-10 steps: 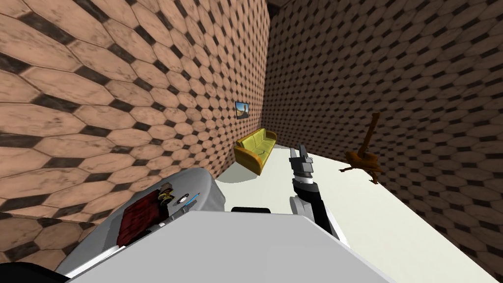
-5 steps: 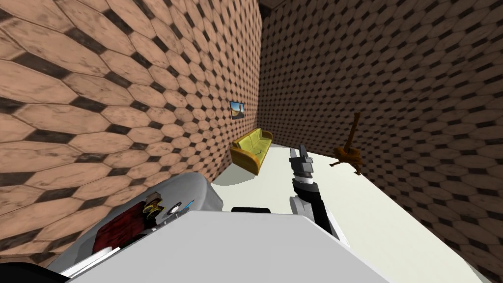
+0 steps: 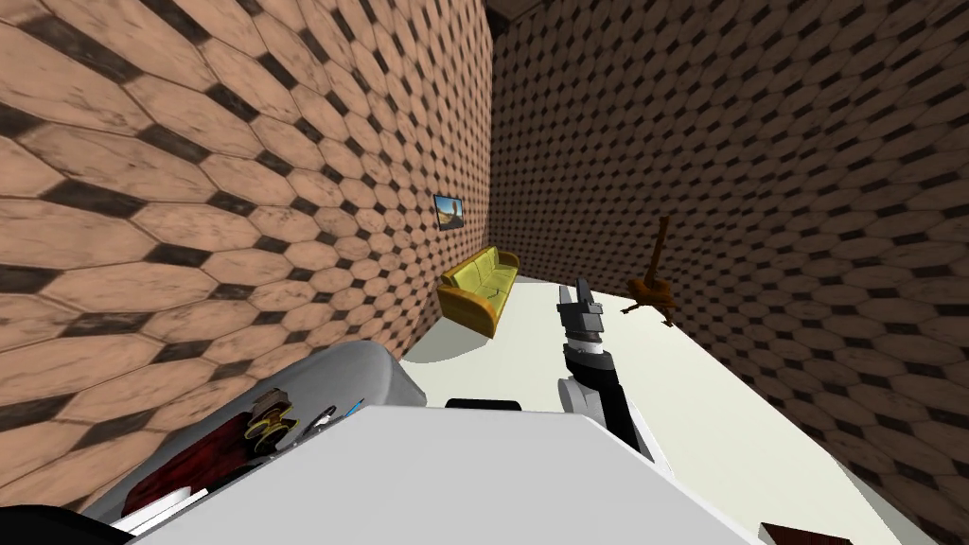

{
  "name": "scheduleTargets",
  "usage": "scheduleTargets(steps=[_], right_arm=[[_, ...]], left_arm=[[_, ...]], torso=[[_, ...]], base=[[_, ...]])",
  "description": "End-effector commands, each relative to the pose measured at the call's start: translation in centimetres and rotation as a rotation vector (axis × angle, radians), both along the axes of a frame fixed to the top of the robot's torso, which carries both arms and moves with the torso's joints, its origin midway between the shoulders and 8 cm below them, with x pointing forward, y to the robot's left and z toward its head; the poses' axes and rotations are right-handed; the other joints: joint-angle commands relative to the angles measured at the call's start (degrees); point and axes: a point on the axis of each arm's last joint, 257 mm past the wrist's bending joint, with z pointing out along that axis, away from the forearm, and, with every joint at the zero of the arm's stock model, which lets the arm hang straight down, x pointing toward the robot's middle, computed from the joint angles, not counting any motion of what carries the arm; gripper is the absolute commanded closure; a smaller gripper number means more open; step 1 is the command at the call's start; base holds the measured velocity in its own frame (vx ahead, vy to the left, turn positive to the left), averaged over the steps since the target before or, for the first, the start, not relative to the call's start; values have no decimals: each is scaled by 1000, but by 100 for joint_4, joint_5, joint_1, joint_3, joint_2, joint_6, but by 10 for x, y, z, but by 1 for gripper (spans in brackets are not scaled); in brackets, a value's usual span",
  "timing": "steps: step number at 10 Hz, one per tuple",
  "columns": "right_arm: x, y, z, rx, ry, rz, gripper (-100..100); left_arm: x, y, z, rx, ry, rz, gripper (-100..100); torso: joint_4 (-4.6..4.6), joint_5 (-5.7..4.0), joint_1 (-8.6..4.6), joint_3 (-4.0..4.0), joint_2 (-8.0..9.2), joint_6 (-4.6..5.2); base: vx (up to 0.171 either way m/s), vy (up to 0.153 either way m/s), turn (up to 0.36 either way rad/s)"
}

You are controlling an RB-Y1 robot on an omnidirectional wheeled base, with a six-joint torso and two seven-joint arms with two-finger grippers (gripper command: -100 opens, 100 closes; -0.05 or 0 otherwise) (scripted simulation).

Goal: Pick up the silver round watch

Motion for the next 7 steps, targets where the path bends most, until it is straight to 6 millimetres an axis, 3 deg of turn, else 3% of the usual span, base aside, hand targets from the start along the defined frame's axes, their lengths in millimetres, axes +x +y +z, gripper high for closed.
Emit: scheduleTargets(steps=[1,3,4,5,6,7], right_arm=[[0,0,0,0,0,0,0],[0,0,0,0,0,0,0],[0,0,0,0,0,0,0],[0,0,0,0,0,0,0],[0,0,0,0,0,0,0],[0,0,0,0,0,0,0]], left_arm=[[-16,21,0,52,55,7,-100],[-33,44,2,108,113,12,-100],[-31,32,1,85,91,9,-100],[-32,34,1,90,96,10,0],[-35,32,-7,91,95,19,-100],[-36,31,-11,91,95,23,-100]], torso=[[0,0,0,0,0,0],[0,-2,4,1,3,-4],[0,-3,5,2,5,-4],[1,-2,2,5,10,-8],[2,-3,-1,7,14,-7],[2,-1,4,8,14,-6]], base=[[33,34,-169],[29,20,-156],[12,12,-32],[0,0,0],[7,18,-56],[18,35,-74]])
